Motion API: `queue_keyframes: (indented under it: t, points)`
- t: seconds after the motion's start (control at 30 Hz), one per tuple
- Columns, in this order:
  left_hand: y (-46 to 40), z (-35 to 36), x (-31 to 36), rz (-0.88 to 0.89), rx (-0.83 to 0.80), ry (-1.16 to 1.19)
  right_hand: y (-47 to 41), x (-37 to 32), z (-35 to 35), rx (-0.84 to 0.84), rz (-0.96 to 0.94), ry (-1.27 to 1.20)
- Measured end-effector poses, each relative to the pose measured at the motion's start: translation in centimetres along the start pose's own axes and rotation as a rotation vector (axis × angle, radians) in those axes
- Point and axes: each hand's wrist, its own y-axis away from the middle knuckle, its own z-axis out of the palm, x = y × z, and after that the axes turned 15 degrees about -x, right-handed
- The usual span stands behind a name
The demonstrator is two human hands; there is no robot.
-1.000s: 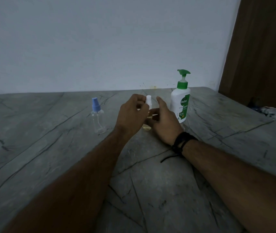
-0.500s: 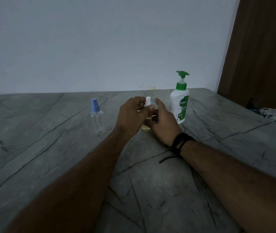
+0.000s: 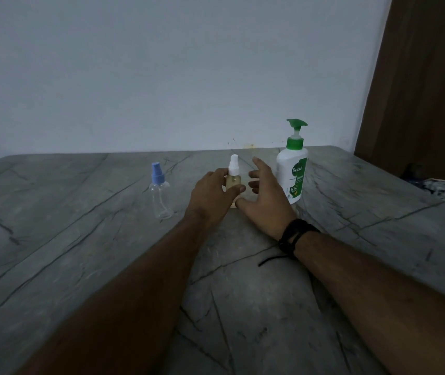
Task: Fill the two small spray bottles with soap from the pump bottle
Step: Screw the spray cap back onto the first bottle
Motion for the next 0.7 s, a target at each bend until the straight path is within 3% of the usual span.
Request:
queue_keyframes:
  t: [0.7]
  points:
    - [-13.9, 2.2, -4.6, -0.381, -0.009, -0.148, -0.1, 0.4, 0.1, 0.023, -0.023, 0.043]
